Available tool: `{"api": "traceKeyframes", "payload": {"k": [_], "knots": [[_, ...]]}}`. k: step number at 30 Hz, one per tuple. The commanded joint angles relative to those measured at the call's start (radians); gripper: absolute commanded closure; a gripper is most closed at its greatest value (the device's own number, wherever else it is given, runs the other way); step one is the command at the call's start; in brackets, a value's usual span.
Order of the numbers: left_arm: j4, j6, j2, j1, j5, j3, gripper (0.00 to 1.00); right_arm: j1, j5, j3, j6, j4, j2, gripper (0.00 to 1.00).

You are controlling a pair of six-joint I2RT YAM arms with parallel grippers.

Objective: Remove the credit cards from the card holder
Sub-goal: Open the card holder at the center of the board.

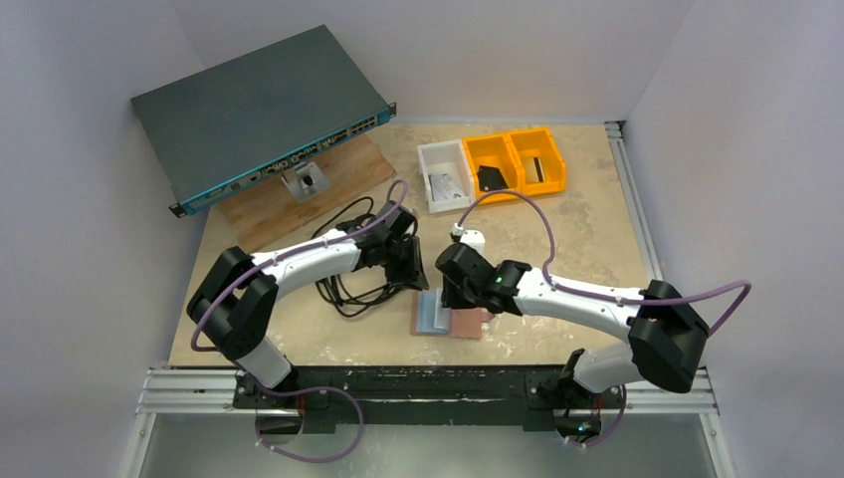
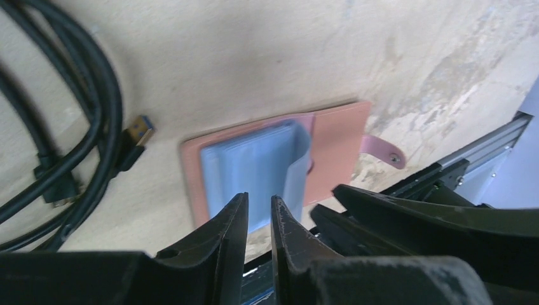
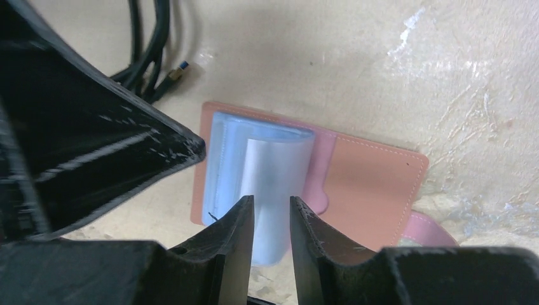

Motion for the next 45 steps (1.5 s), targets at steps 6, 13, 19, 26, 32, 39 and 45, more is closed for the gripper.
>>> {"api": "traceKeyframes", "payload": {"k": [6, 13, 19, 26, 32, 39, 45], "knots": [[0.001, 0.012, -0.068, 0.051, -0.049, -0.12, 0.83, 0.076, -0.02, 0.127, -0.048, 0.06, 0.044, 0.69], [0.025, -0.007, -0.104, 0.078, -0.031, -0.186, 0.87, 0.091, -0.115, 0.13, -0.052, 0.167, 0.179, 0.7], [0.054, -0.026, -0.106, 0.077, -0.011, -0.209, 0.9, 0.089, -0.109, 0.135, -0.032, 0.13, 0.239, 0.69], [0.057, -0.02, -0.092, 0.077, 0.003, -0.194, 0.91, 0.075, -0.024, 0.091, 0.005, 0.031, 0.197, 0.59], [0.051, -0.016, -0.089, 0.076, 0.008, -0.184, 0.91, 0.063, 0.015, 0.055, 0.017, -0.015, 0.181, 0.5], [0.042, -0.012, -0.088, 0.073, 0.01, -0.175, 0.92, 0.063, 0.023, 0.054, 0.017, -0.026, 0.208, 0.45], [0.029, -0.009, -0.089, 0.072, 0.004, -0.17, 0.92, 0.063, 0.082, 0.072, 0.019, -0.084, 0.181, 0.44]]}}
